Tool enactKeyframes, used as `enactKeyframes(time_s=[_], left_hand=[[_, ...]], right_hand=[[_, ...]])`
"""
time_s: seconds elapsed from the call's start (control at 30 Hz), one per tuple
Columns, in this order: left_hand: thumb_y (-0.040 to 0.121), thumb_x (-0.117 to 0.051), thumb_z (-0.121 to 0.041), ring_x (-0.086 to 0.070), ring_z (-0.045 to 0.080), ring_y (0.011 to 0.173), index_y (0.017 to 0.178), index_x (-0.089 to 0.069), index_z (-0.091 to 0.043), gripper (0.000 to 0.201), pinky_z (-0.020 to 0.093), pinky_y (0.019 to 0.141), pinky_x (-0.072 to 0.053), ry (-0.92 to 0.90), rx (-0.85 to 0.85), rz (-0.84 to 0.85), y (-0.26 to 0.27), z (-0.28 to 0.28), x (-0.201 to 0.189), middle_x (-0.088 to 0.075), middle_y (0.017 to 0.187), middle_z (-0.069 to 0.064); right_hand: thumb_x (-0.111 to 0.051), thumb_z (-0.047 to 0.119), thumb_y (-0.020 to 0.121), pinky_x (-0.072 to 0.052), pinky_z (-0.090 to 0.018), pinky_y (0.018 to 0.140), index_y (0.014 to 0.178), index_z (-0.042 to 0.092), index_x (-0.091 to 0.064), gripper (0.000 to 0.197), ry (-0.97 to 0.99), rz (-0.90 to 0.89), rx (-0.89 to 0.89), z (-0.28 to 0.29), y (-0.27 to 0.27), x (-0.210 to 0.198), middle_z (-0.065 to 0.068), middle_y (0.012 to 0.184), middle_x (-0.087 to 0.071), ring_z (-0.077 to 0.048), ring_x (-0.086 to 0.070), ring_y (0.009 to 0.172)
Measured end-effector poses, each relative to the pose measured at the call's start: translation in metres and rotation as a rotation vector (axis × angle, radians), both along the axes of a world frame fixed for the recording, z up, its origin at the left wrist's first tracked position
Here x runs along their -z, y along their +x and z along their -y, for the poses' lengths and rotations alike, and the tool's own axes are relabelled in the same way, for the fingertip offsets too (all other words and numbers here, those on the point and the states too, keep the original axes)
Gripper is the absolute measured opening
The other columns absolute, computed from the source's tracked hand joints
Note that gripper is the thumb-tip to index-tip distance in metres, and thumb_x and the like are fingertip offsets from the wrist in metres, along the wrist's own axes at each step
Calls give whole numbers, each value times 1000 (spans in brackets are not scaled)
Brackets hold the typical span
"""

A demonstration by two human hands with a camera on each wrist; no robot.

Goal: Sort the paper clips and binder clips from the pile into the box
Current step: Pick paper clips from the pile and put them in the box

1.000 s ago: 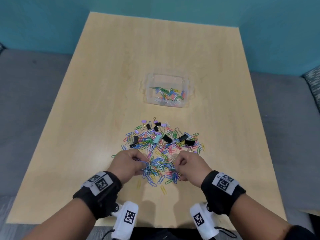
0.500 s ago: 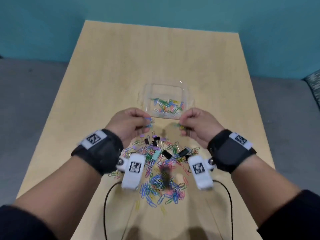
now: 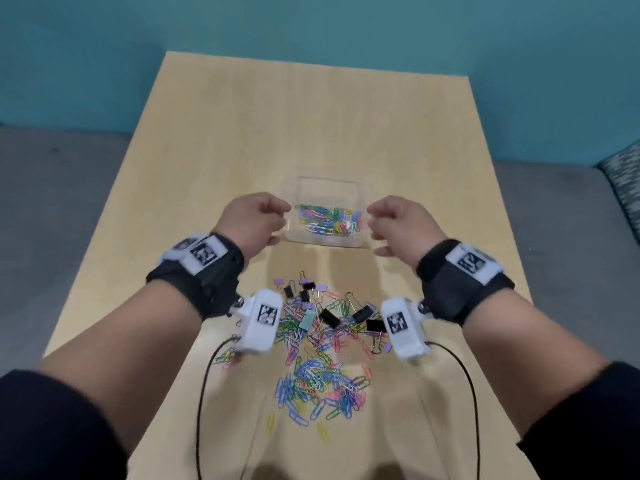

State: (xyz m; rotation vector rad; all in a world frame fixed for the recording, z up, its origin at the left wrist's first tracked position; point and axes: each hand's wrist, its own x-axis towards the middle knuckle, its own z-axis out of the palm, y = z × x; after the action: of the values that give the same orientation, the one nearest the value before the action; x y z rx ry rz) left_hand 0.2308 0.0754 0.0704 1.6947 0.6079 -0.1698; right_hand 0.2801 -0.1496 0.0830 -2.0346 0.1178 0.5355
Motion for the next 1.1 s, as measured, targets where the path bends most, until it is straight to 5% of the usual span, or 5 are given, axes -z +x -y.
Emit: enactKeyframes(time_s=[0.17,0.4,0.73,0.87,1.1], left_hand=[[72,-61,-3,-56,23,66,83,-65,-3,13,32,58,-45,-248,228,-248,-112,-2,25,-62,75,15],[65,-56,-18,-61,16,70,84,-66,-11,23,23,57,-51,-373,599,-566,-202,49,47,-65,79,7],[81,-58,-4,-54,17,62,75,-62,-15,13,30,56,-48,61,145,-237,-202,47,52,-60,68,-1],[77,-69,-24,-50,23,109,122,-56,-20,46,32,93,-41,635,411,-108,-222,38,60,-52,114,3],[81,-64,-36,-29,28,121,139,-35,-28,65,38,98,-39,856,566,6,-205,76,70,-37,136,5]], right_hand=[[-60,11,83,-44,-35,59,81,14,-64,5,41,-200,-333,49,-100,36,3,63,-57,-15,-49,57],[-49,15,67,-44,-16,59,80,17,-62,18,160,-692,-640,34,-203,61,1,75,-62,-3,-57,63],[-53,4,82,-43,-29,55,78,18,-60,16,198,-366,-6,29,-205,64,-7,76,-58,-20,-53,60],[-59,25,82,-39,-29,85,119,28,-53,37,-420,47,-312,53,-219,73,0,110,-50,-20,-50,101],[-60,30,86,-37,-35,96,145,21,-27,68,-580,311,-501,10,-219,86,-4,128,-38,-26,-31,112]])
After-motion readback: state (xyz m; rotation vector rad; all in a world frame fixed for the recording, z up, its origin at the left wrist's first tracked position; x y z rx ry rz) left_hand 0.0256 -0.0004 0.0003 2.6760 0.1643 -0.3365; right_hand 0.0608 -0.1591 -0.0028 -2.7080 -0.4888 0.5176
